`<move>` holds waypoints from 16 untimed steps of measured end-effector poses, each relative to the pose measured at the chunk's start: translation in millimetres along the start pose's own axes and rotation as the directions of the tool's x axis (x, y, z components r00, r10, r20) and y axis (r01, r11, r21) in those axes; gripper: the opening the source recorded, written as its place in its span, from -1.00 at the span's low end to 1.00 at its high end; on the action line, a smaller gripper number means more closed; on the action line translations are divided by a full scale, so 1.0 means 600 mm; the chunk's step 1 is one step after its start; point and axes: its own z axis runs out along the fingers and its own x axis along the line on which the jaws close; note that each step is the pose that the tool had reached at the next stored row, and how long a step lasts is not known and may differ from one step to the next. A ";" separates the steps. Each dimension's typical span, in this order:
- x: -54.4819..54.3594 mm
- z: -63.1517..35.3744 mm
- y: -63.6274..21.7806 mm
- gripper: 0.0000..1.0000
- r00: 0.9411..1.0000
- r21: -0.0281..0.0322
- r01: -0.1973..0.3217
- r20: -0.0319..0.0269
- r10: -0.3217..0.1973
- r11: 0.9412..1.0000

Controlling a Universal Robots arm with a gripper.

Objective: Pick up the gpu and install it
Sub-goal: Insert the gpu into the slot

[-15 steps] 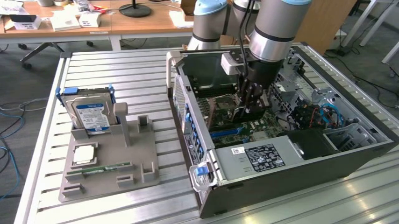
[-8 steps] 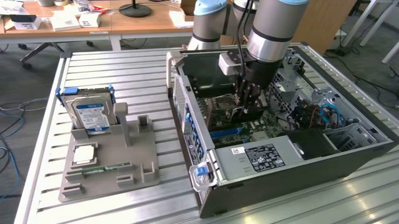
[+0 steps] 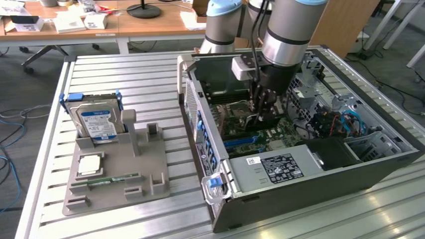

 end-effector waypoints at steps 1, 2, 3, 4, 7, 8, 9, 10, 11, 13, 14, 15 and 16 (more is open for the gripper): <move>0.000 0.000 0.000 -0.47 1.000 0.000 0.000 0.000 0.000 1.000; 0.000 0.000 0.001 -0.47 1.000 0.000 0.000 0.000 0.000 1.000; 0.000 0.001 0.001 -0.47 1.000 0.000 0.000 0.000 0.000 1.000; 0.000 0.002 0.001 -0.47 1.000 0.000 0.000 0.000 0.000 1.000; 0.000 0.004 0.001 -0.47 1.000 0.000 0.000 0.000 0.000 1.000; 0.000 0.005 0.001 -0.47 1.000 0.000 0.000 0.000 0.000 1.000; 0.000 0.006 0.001 -0.47 1.000 0.000 0.000 0.000 0.000 1.000; 0.000 0.006 0.001 -0.47 1.000 0.000 0.000 0.000 0.000 1.000; 0.000 0.006 0.001 -0.47 1.000 0.000 0.000 0.000 0.000 1.000; 0.000 0.006 0.003 -0.47 1.000 0.000 0.000 0.000 0.000 1.000; 0.000 0.006 0.004 -0.47 1.000 0.000 0.000 0.000 0.000 1.000; 0.000 0.007 0.006 -0.47 1.000 0.000 0.000 0.000 0.000 1.000; 0.000 0.007 0.007 -0.47 1.000 0.000 0.000 0.000 0.000 1.000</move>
